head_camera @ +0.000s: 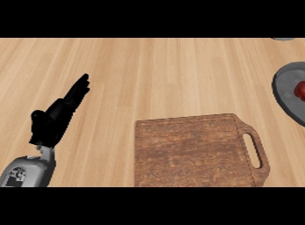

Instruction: Pick the bell pepper from the cutting board and place it in the pan

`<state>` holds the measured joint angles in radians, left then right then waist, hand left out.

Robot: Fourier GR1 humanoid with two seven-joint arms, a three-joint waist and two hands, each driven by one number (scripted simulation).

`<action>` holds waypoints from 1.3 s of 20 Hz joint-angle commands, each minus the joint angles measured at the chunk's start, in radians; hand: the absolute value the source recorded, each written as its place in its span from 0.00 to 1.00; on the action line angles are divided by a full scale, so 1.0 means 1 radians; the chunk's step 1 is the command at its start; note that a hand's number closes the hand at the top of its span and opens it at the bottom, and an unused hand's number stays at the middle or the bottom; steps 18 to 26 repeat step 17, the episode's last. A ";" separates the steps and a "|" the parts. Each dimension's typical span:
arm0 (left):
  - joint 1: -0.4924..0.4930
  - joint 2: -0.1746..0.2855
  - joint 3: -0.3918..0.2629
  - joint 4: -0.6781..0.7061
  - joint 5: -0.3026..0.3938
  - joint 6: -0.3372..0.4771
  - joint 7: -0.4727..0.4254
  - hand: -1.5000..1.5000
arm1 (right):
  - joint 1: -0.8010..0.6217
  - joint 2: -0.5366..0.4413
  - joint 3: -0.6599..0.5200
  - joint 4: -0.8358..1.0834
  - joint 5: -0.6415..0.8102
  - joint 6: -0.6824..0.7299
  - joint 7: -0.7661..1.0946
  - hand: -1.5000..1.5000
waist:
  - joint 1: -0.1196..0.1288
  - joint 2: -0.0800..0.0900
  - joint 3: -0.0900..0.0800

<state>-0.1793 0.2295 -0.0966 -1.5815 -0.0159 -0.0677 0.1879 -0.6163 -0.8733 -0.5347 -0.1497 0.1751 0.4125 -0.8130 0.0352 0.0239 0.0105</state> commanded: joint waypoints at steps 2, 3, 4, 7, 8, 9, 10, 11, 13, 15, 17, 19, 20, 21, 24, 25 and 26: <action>0.050 0.016 0.012 -0.012 0.010 -0.016 -0.021 0.50 | 0.103 -0.034 -0.027 -0.010 -0.033 0.175 -0.159 0.00 | -0.006 -0.007 0.000; 0.024 0.009 0.009 0.009 -0.002 -0.009 -0.021 0.50 | 0.095 -0.031 -0.034 -0.015 -0.044 0.184 -0.150 0.00 | -0.012 -0.006 -0.001; 0.029 0.024 0.032 -0.016 0.030 -0.024 0.006 0.50 | 0.116 0.001 -0.035 -0.013 -0.047 0.165 -0.161 0.00 | -0.004 -0.007 0.000; -0.004 0.000 0.011 0.021 -0.011 0.007 0.009 0.50 | 0.180 0.017 -0.018 -0.048 -0.038 0.183 -0.229 0.00 | -0.028 -0.008 0.000; 0.006 -0.006 0.001 -0.002 -0.021 0.015 0.011 0.50 | 0.189 0.016 -0.013 -0.052 -0.036 0.185 -0.226 0.00 | -0.021 -0.009 0.000; -0.015 0.016 0.037 0.031 0.008 -0.010 -0.004 0.50 | 0.197 0.003 -0.013 -0.060 -0.044 0.221 -0.220 0.00 | -0.030 -0.012 -0.003; 0.032 -0.020 -0.007 -0.014 -0.016 0.017 0.003 0.50 | 0.220 0.009 -0.018 -0.062 -0.049 0.205 -0.237 0.00 | -0.021 -0.013 0.000; 0.023 0.002 0.018 -0.024 0.009 -0.001 0.034 0.50 | 0.221 0.008 -0.020 -0.065 -0.053 0.196 -0.227 0.00 | -0.015 -0.013 0.000; 0.048 0.003 0.018 0.000 0.009 -0.015 -0.028 0.50 | 0.223 0.007 -0.014 -0.083 -0.052 0.187 -0.227 0.00 | -0.011 -0.011 -0.001; 0.013 0.019 0.032 0.006 0.010 -0.018 0.009 0.50 | 0.263 0.035 -0.016 -0.095 -0.062 0.177 -0.270 0.00 | -0.025 -0.013 -0.002; 0.020 0.000 0.029 0.024 0.000 -0.003 -0.022 0.50 | 0.300 0.028 -0.014 -0.092 -0.062 0.168 -0.276 0.00 | -0.026 -0.010 0.000; 0.020 0.000 0.029 0.024 0.000 -0.003 -0.022 0.50 | 0.300 0.028 -0.014 -0.092 -0.062 0.168 -0.276 0.00 | -0.026 -0.010 0.000; 0.020 0.000 0.029 0.024 0.000 -0.003 -0.022 0.50 | 0.300 0.028 -0.014 -0.092 -0.062 0.168 -0.276 0.00 | -0.026 -0.010 0.000; 0.020 0.000 0.029 0.024 0.000 -0.003 -0.022 0.50 | 0.300 0.028 -0.014 -0.092 -0.062 0.168 -0.276 0.00 | -0.026 -0.010 0.000; 0.020 0.000 0.029 0.024 0.000 -0.003 -0.022 0.50 | 0.300 0.028 -0.014 -0.092 -0.062 0.168 -0.276 0.00 | -0.026 -0.010 0.000; 0.020 0.000 0.029 0.024 0.000 -0.003 -0.022 0.50 | 0.300 0.028 -0.014 -0.092 -0.062 0.168 -0.276 0.00 | -0.026 -0.010 0.000; 0.020 0.000 0.029 0.024 0.000 -0.003 -0.022 0.50 | 0.300 0.028 -0.014 -0.092 -0.062 0.168 -0.276 0.00 | -0.026 -0.010 0.000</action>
